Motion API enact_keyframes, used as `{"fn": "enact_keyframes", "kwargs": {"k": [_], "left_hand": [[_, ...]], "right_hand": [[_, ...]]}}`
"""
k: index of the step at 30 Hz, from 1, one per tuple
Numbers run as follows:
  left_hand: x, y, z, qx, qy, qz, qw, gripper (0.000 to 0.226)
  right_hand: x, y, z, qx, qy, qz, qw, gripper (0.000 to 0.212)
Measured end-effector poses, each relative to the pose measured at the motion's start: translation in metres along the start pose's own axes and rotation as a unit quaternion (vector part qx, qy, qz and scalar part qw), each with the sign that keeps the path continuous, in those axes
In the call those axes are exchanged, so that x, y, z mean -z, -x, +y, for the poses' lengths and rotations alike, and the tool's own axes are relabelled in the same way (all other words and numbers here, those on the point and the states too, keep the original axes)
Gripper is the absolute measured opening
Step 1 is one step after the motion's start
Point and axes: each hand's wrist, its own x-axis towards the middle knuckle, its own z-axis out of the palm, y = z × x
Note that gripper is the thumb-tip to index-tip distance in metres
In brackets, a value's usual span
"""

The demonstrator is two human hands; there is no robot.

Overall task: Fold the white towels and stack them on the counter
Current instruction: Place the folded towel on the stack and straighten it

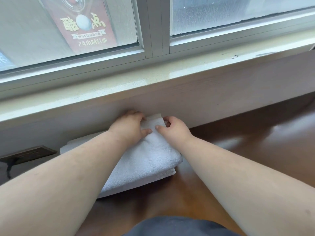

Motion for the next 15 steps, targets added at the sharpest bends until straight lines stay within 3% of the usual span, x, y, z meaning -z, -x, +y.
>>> {"fn": "enact_keyframes", "kwargs": {"k": [2, 5, 9, 12, 15], "left_hand": [[-0.004, 0.002, -0.003, -0.004, -0.028, -0.022, 0.999, 0.036], [-0.002, 0.004, -0.008, -0.01, 0.031, 0.016, 0.999, 0.025], [0.006, -0.005, -0.01, 0.005, 0.07, 0.062, 0.996, 0.025], [0.003, -0.011, -0.006, 0.015, 0.029, 0.062, 0.998, 0.022], [-0.009, -0.007, 0.002, 0.019, -0.038, 0.084, 0.996, 0.025]], "right_hand": [[-0.003, -0.004, -0.002, 0.004, 0.013, 0.004, 1.0, 0.039], [-0.005, -0.005, -0.006, 0.021, -0.028, 0.053, 0.998, 0.021], [-0.007, -0.009, -0.019, 0.017, -0.025, 0.064, 0.998, 0.028], [-0.002, -0.013, -0.02, -0.025, 0.04, 0.023, 0.999, 0.026], [0.005, -0.003, -0.008, -0.075, 0.029, -0.004, 0.997, 0.028]]}}
